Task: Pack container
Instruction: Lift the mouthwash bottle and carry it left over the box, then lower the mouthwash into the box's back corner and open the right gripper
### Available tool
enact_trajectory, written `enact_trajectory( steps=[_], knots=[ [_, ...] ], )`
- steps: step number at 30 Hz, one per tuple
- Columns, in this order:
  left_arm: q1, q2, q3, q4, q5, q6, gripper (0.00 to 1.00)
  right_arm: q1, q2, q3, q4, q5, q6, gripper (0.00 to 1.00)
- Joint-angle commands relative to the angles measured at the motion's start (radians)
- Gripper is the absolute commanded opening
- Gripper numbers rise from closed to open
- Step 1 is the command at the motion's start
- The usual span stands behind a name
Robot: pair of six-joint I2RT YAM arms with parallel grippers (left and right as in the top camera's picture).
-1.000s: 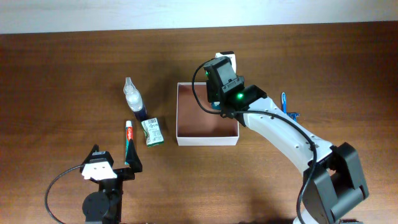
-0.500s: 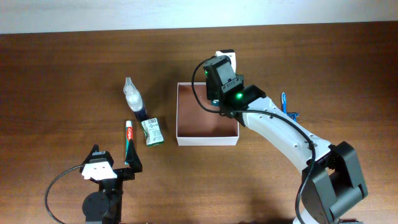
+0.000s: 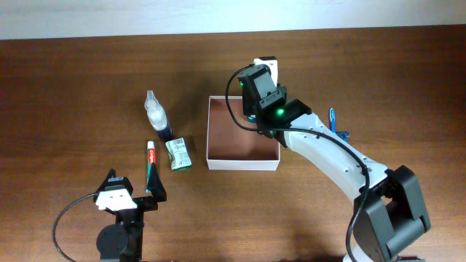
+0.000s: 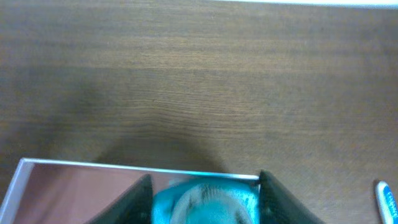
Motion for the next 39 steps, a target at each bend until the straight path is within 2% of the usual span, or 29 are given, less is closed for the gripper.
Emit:
enact_trajectory(
  steps=[1,3,7,13,19,25,34,37,39],
  knots=[
    [0.008,-0.003,-0.006,0.002,0.011,-0.002,0.99,0.005,-0.008,0.029,0.001,0.027,-0.002,0.54],
    [0.008,-0.003,-0.006,0.002,0.011,-0.002,1.00,0.005,-0.008,0.029,-0.002,0.027,-0.002,0.60],
    [0.008,-0.003,-0.006,0.002,0.011,-0.002,1.00,0.005,-0.008,0.029,0.004,0.028,-0.011,0.66],
    [0.008,-0.003,-0.006,0.002,0.011,-0.002,1.00,0.005,-0.069,0.067,-0.007,0.027,-0.089,0.67],
    [0.008,-0.003,-0.006,0.002,0.011,-0.002,0.99,0.003,-0.188,0.086,-0.080,0.028,-0.093,0.68],
    [0.008,-0.003,-0.006,0.002,0.011,-0.002,0.99,-0.051,-0.283,0.086,-0.269,0.031,-0.092,0.72],
    [0.008,-0.003,-0.006,0.002,0.011,-0.002,0.99,-0.140,-0.248,0.084,-0.578,0.030,-0.092,0.84],
    [0.008,-0.003,-0.006,0.002,0.011,-0.002,0.99,-0.163,-0.224,0.068,-0.610,0.027,-0.091,0.84],
    [0.008,-0.003,-0.006,0.002,0.011,-0.002,0.99,-0.185,-0.212,0.048,-0.594,0.023,-0.088,0.78]
  ],
)
